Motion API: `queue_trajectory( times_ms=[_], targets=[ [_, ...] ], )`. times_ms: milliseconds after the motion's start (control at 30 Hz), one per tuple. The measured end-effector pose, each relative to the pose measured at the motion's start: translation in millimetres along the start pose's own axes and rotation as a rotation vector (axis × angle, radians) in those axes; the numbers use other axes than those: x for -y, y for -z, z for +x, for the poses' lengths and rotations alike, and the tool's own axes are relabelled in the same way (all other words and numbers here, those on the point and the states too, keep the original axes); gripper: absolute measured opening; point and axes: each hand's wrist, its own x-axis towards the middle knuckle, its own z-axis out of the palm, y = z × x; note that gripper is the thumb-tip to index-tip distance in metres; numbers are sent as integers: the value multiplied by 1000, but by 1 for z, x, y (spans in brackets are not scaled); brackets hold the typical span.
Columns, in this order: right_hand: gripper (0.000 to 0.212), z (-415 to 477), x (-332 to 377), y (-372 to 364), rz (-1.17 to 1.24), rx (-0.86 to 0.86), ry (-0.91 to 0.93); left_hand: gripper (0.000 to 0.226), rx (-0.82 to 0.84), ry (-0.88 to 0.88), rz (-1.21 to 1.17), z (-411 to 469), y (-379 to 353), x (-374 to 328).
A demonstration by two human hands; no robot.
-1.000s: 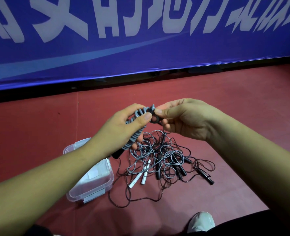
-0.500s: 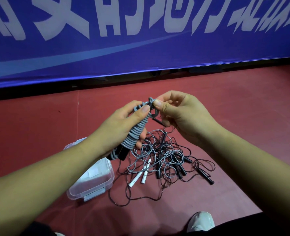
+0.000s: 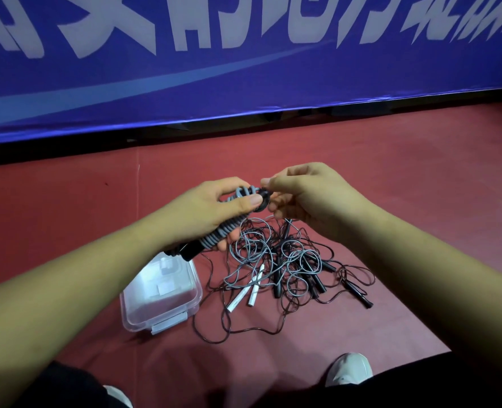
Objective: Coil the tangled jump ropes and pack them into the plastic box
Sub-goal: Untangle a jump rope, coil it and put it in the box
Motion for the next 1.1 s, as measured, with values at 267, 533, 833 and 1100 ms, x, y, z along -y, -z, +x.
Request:
queue_trajectory(
  times_ms=[267, 533, 833, 1100],
  targets=[
    [11, 11, -5, -3, -101, -188, 123, 27, -48, 42, 18, 3, 7, -2],
    [10, 32, -18, -19, -38, -134, 131, 33, -234, 99, -573, 4, 18, 4],
    [11, 97, -54, -115, -231, -10, 210, 6, -422, 167, -266, 3, 103, 59],
    [18, 155, -147, -187, -450, 14, 158, 9, -477, 371, -280, 9, 160, 185]
  ],
)
